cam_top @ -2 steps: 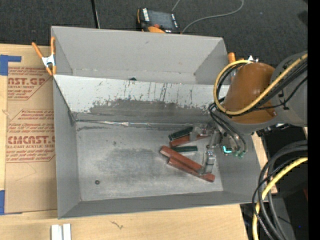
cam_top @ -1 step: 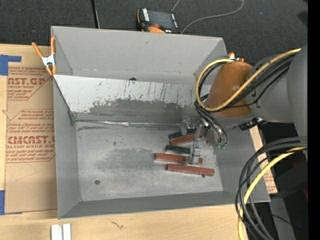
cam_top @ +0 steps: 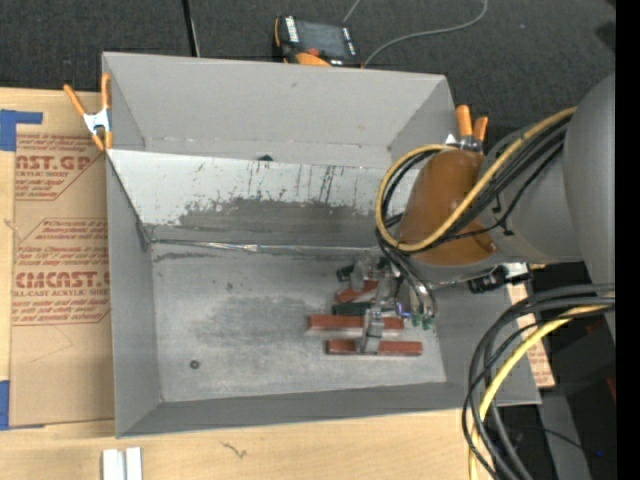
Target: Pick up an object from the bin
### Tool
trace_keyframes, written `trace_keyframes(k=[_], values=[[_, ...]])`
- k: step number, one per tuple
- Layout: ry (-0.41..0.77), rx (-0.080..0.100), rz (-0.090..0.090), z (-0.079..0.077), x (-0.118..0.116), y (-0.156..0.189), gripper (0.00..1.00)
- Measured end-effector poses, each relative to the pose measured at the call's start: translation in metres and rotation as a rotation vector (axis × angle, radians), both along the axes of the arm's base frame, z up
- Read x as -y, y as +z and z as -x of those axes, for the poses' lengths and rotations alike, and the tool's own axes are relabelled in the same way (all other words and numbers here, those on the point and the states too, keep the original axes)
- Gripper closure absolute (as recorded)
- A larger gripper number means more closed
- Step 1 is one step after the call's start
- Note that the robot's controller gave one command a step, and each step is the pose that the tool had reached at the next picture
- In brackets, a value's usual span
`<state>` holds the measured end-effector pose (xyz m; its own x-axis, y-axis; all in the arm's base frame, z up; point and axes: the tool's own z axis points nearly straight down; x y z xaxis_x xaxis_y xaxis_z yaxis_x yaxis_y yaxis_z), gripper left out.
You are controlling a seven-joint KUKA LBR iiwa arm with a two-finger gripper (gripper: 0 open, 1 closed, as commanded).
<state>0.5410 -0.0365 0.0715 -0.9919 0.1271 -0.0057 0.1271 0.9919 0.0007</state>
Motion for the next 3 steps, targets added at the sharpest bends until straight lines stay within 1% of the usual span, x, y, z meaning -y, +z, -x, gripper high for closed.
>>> trace_keyframes(k=[1,2,3], values=[[0.002,-0.002,0.0,-0.002,0.001,0.004,1.0],[-0.05,0.006,0.0,-0.02,0.0,0.187,1.0],[0.092,-0.015,-0.001,0.05,-0.034,0.099,1.0]])
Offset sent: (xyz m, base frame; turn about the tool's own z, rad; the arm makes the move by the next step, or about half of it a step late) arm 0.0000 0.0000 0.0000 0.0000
